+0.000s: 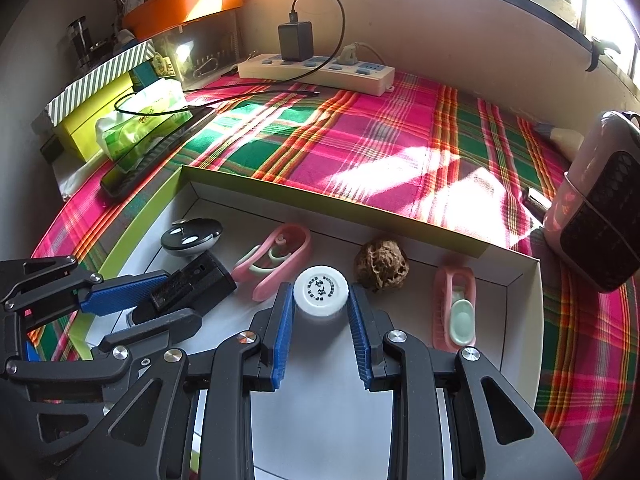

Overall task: Organize objects
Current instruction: 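Lower and open the left gripper releasing the black device while the right gripper releases the white cap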

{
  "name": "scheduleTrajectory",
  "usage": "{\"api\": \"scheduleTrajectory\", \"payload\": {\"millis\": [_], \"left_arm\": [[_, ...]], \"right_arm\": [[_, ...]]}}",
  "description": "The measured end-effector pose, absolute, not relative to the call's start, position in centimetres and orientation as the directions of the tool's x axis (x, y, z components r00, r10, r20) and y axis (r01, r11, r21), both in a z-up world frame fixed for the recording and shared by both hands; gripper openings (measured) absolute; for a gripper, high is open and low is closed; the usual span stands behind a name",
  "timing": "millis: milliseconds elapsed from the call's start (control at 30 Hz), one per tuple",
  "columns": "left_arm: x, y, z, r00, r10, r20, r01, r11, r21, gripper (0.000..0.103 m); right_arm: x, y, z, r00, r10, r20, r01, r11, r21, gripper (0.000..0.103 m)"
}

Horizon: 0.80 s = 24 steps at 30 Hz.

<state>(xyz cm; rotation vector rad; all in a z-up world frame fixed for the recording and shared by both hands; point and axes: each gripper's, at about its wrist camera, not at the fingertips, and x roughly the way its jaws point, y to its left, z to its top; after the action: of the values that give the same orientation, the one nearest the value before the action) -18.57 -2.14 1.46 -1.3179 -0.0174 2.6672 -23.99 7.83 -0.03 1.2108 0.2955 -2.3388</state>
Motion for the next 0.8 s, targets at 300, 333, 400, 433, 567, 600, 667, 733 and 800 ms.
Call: {"api": "scheduleTrajectory", "payload": {"millis": [300, 333, 400, 433, 567, 600, 667, 733, 800], "left_arm": [[-18.55, -2.10, 1.44, -0.597, 0.151, -0.788, -0.144, -0.986, -0.080, 0.025], [-18.54, -2.09, 1.45, -0.596, 0.150, -0.789, -0.144, -0.986, -0.079, 0.025], [-18.54, -2.08, 1.44, -0.596, 0.150, -0.789, -0.144, -0.987, -0.078, 0.025], [-18.53, -2.09, 1.44, -0.596, 0.150, -0.789, -0.143, -0.987, -0.079, 0.025], [-18.55, -2.05, 1.44, -0.596, 0.150, -0.789, -0.144, -0.986, -0.078, 0.025], [-18.55, -2.06, 1.44, -0.596, 0.150, -0.789, -0.143, -0.986, -0.080, 0.025], [-18.53, -2.07, 1.46, -0.596, 0.151, -0.789, -0.143, -0.986, -0.081, 0.025], [-18.51, -2.10, 1.50, -0.596, 0.150, -0.789, -0.142, -0.987, -0.081, 0.025], [-18.47, -2.10, 1.44, -0.596, 0.151, -0.789, -0.142, -0.986, -0.082, 0.026]], "right_arm": [[-23.99, 7.67, -0.02, -0.492, -0.314, -0.812, 0.512, -0.859, 0.022, 0.029], [-24.01, 7.67, -0.02, -0.492, -0.314, -0.812, 0.512, -0.859, 0.022, 0.029], [-23.99, 7.66, -0.02, -0.492, -0.314, -0.812, 0.512, -0.859, 0.022, 0.029], [-23.96, 7.67, -0.02, -0.492, -0.314, -0.812, 0.512, -0.859, 0.022, 0.029], [-23.88, 7.73, -0.06, -0.492, -0.318, -0.810, 0.511, -0.859, 0.026, 0.029], [-23.88, 7.75, -0.06, -0.493, -0.317, -0.810, 0.510, -0.860, 0.025, 0.029], [-23.77, 7.79, -0.02, -0.496, -0.318, -0.808, 0.509, -0.860, 0.026, 0.029], [-23.72, 7.83, 0.07, -0.499, -0.320, -0.806, 0.507, -0.862, 0.029, 0.029], [-23.54, 7.83, 0.16, -0.503, -0.318, -0.804, 0.506, -0.862, 0.024, 0.029]]}}
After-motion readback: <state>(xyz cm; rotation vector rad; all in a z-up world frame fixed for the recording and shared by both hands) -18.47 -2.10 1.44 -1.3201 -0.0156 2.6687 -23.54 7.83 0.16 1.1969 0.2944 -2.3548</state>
